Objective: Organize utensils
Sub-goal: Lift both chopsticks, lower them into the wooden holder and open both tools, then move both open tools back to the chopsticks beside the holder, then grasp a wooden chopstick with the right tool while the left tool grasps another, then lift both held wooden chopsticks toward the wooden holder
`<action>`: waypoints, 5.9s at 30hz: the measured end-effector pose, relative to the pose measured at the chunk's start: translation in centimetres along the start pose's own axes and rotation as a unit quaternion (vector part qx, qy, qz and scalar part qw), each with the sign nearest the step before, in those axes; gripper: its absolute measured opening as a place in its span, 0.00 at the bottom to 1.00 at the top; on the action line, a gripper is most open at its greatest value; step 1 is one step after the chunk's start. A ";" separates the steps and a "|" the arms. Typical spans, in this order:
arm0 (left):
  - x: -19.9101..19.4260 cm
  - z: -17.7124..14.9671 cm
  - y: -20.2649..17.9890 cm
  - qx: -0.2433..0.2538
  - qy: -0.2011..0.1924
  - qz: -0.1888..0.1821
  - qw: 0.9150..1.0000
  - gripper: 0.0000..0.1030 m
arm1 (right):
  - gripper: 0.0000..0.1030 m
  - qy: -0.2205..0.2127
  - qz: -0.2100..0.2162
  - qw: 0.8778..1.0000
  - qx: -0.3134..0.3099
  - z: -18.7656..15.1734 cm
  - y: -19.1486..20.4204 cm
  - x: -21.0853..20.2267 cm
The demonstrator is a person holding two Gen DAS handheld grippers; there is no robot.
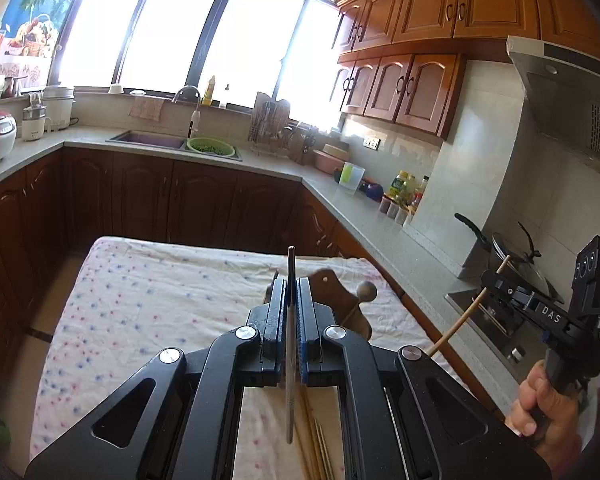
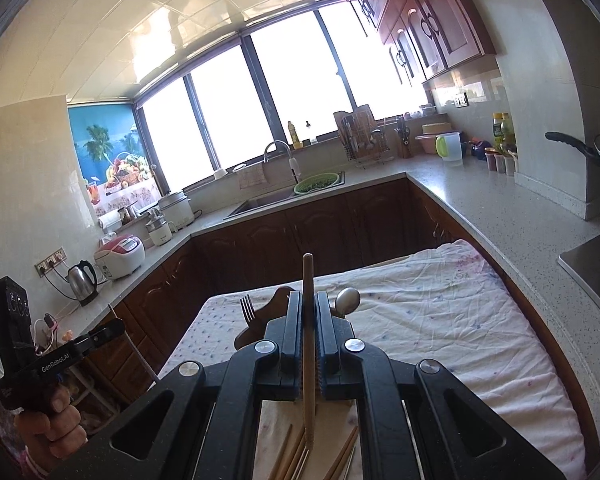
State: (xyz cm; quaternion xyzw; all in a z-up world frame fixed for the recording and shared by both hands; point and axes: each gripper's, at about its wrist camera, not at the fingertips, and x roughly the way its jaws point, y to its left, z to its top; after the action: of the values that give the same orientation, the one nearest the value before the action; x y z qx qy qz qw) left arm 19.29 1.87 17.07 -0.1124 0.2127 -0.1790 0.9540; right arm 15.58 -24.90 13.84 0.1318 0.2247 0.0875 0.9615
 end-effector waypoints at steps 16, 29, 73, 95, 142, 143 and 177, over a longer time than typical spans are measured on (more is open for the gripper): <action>7.4 5.9 0.3 -0.021 -0.063 0.035 0.997 0.04 | 0.05 -0.058 -0.011 0.998 0.018 5.6 -0.3 5.6; 14.7 -0.4 2.6 -0.051 -0.010 0.059 0.997 0.04 | 0.05 -0.011 -0.028 0.999 0.024 0.7 -2.5 11.8; 2.6 -8.5 1.5 -0.024 0.016 0.101 0.995 0.78 | 0.99 -0.016 -0.022 0.999 0.045 -6.6 -2.7 0.3; 4.3 -15.0 1.7 -0.018 0.122 0.098 0.987 0.78 | 0.99 0.075 -0.060 0.993 0.066 -13.2 -5.0 0.1; 13.9 -17.9 0.2 0.030 0.262 0.091 0.960 0.78 | 0.25 0.273 -0.080 0.956 -0.077 -19.7 -3.3 9.2; 14.1 -17.9 0.0 0.033 0.263 0.089 0.960 0.77 | 0.25 0.277 -0.085 0.954 -0.078 -19.6 -3.5 9.0; 10.7 -14.8 -1.1 0.030 0.224 0.010 0.974 0.04 | 0.05 0.217 -0.031 0.975 0.035 -15.1 -4.3 9.1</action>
State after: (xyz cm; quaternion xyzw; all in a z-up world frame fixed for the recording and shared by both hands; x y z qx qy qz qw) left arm 21.42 -5.36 0.43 -0.0387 0.4169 -0.1962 0.8867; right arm 17.17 -23.69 -4.19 0.1357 0.4350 0.0761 0.8869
